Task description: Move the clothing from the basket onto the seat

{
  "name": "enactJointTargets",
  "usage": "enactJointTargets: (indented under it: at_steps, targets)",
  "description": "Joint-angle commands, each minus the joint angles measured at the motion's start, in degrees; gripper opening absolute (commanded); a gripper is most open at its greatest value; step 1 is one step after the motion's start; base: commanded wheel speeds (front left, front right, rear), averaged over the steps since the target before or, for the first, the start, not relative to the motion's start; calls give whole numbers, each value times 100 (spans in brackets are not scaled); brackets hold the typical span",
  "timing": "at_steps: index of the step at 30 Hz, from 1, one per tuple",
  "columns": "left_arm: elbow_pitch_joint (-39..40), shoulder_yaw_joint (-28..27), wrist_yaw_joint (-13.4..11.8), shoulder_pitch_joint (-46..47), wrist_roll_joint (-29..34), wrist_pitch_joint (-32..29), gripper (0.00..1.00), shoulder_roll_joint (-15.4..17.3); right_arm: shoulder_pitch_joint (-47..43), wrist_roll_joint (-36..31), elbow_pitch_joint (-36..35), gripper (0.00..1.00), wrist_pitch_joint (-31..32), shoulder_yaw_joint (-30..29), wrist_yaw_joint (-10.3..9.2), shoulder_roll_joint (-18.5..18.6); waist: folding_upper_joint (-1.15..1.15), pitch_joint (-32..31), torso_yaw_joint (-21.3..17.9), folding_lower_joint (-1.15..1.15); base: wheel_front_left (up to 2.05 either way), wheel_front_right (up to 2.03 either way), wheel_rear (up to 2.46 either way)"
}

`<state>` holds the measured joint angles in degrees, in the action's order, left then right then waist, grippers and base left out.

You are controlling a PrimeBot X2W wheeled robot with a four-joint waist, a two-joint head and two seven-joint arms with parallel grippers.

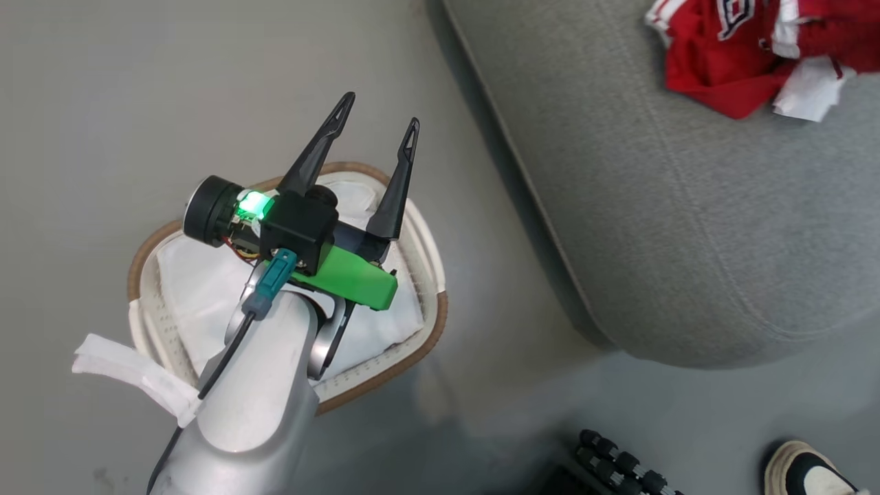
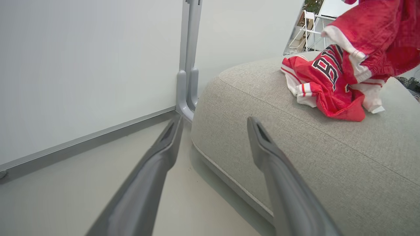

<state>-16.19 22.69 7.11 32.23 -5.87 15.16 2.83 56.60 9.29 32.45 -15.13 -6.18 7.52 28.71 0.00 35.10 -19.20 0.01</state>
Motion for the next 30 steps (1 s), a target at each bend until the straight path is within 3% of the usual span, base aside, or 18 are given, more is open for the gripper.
enactJointTargets:
  at_steps: [1,5,6,7,8,15,24,30]
  targets:
    - [29,-10,8,110,17,-2,100,23,-169,-77,112,0,-2,7,-6,-92,0,362,410,-1,0,0,0]
    - [69,-41,-71,65,-47,-2,100,20,-523,-108,344,0,-2,-214,-7,-311,0,356,503,-1,0,0,0]
    - [65,-64,-88,41,-63,-2,100,20,-645,-142,370,41,-2,-274,-7,-390,0,334,515,-1,0,0,0]
    - [58,-88,-110,11,-72,-2,100,20,-758,-170,383,64,-2,-330,-7,-453,0,296,523,-1,0,0,0]
    - [69,-127,-139,-28,-108,-2,100,20,-900,-187,374,100,-2,-429,-7,-535,0,251,530,-1,0,0,0]
    - [76,-402,-317,-290,-275,-2,100,20,-1761,-150,-159,100,-2,-570,-7,-909,0,-205,579,-1,0,0,0]
    - [34,-1025,-589,-1032,-543,-3,100,19,-3007,45,-1336,100,-2,299,-7,-1118,0,-1190,823,-1,0,0,0]
    - [12,-1502,-750,-1580,-455,-2,100,20,-3421,223,-1651,100,-1,803,-7,-1440,0,-1734,1122,-1,0,0,0]
